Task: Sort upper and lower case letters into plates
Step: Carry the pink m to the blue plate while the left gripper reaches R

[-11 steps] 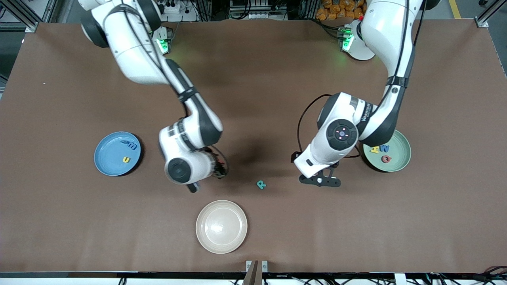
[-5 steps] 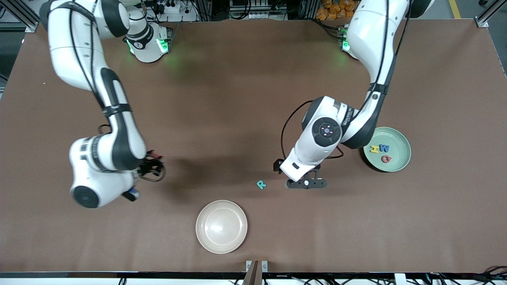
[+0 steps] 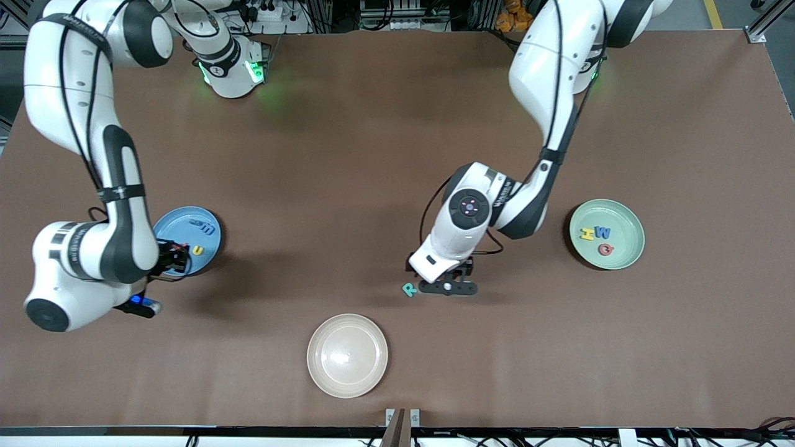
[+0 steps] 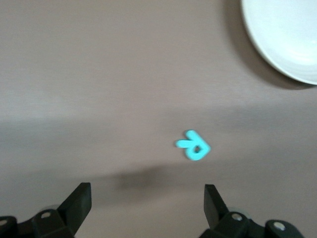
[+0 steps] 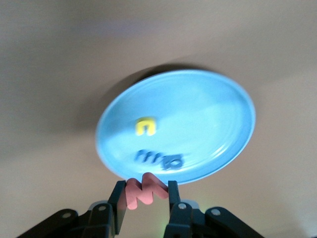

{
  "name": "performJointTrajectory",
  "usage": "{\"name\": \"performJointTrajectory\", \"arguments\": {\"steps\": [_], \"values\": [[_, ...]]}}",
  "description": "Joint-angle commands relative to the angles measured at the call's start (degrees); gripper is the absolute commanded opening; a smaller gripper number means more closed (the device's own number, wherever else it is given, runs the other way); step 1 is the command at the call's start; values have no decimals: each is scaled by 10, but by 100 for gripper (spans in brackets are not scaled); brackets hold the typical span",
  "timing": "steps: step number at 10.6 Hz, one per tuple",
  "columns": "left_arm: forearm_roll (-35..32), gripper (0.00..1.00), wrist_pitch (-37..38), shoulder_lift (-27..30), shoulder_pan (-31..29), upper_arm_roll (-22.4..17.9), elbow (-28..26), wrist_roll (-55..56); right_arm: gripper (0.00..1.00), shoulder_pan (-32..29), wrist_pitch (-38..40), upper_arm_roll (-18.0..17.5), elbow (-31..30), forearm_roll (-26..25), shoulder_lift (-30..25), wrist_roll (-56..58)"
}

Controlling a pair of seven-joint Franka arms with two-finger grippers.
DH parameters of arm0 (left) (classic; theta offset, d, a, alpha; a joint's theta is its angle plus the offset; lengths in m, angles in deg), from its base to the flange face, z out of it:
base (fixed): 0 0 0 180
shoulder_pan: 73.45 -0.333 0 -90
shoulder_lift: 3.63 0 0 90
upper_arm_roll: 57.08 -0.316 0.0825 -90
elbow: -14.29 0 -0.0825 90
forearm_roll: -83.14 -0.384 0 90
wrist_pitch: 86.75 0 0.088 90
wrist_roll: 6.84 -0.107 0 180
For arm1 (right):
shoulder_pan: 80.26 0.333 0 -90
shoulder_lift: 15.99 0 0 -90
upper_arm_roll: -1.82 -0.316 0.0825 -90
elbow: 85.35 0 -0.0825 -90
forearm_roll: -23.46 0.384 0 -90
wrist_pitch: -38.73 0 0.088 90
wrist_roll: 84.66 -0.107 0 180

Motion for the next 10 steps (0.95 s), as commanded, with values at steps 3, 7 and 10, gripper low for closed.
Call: {"name": "performJointTrajectory", "arguments": {"steps": [3, 7, 10], "values": [[74, 100, -48, -46, 11, -17, 56, -30, 16, -19, -23, -7, -29, -19, -6, 60], [79, 100, -75, -65, 33, -42, 55, -77, 17, -17, -23, -7, -45, -22, -3, 60], [79, 100, -66, -88, 33, -38, 54, -141, 17, -24, -37, -8, -73, -27, 4, 61]]}}
